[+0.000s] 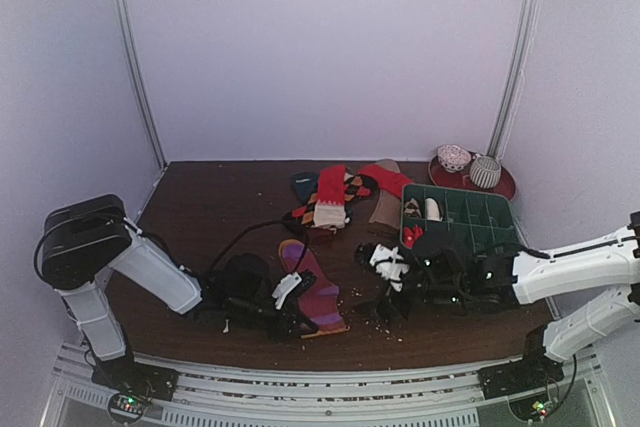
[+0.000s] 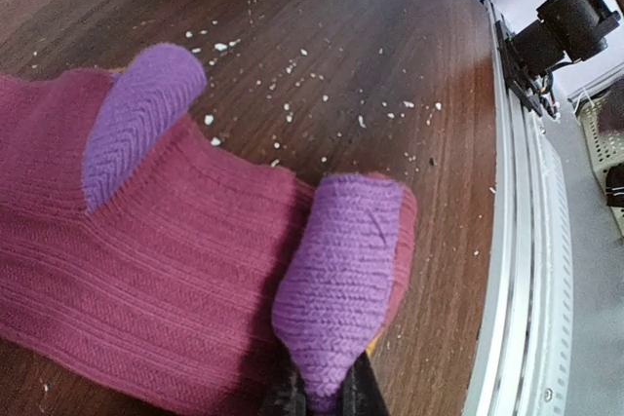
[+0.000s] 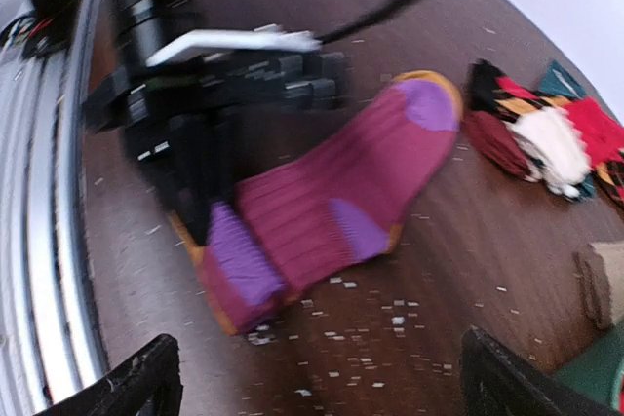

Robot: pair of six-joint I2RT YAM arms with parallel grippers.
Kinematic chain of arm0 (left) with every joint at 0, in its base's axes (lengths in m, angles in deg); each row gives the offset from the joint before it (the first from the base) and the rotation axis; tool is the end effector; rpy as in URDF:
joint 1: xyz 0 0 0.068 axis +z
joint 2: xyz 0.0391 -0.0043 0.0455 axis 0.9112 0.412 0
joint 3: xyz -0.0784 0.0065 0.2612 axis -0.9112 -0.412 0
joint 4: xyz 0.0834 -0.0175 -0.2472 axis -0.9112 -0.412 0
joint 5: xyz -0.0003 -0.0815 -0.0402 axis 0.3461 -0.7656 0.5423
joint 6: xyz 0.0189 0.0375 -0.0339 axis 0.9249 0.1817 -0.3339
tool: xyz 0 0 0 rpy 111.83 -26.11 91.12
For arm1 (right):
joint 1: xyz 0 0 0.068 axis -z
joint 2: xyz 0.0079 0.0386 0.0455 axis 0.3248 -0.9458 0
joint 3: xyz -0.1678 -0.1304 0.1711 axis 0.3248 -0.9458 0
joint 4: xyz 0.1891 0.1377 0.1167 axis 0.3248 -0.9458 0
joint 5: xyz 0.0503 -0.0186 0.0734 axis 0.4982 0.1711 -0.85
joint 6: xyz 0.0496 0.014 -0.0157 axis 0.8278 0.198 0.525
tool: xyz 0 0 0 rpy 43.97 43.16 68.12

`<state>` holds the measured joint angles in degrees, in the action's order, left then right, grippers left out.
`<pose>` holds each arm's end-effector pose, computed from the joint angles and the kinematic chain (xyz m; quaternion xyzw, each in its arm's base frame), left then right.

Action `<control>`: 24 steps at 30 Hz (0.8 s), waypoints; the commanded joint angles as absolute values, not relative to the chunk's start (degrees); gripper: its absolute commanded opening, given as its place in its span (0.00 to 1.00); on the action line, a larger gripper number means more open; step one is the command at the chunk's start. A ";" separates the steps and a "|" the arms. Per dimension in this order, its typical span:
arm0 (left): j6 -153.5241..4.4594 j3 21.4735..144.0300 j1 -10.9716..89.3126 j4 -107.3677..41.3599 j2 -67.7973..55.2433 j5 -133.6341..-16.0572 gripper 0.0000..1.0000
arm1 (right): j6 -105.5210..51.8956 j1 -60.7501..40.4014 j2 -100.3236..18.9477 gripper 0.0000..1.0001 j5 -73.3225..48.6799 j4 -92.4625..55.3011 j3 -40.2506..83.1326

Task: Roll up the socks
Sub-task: Roll a pair of socks at the center of the board.

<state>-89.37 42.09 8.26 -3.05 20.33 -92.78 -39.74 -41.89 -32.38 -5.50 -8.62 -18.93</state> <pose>0.1463 -0.2580 0.0949 0.3293 0.8189 -0.4347 0.1788 0.1307 0.2355 0.2125 -0.4763 0.7134 0.2417 0.4536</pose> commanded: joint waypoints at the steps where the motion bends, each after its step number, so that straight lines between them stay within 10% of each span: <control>1: -89.53 41.04 9.04 -14.54 23.93 -90.14 0.00 | -46.51 -50.68 -35.34 1.00 -6.16 2.00 -23.67; 13: -88.97 41.38 9.46 -15.77 24.33 -90.61 0.00 | -61.78 -53.29 -50.57 0.92 -4.63 6.87 -17.00; 24: -88.61 40.42 9.68 -15.98 23.92 -90.87 0.00 | -61.32 -51.41 -58.00 0.55 -7.05 3.77 -13.94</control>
<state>-89.26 43.07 9.01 -4.04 21.03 -94.53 -61.79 -52.44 -56.47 -6.18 4.54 -13.94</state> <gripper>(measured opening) 0.051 0.553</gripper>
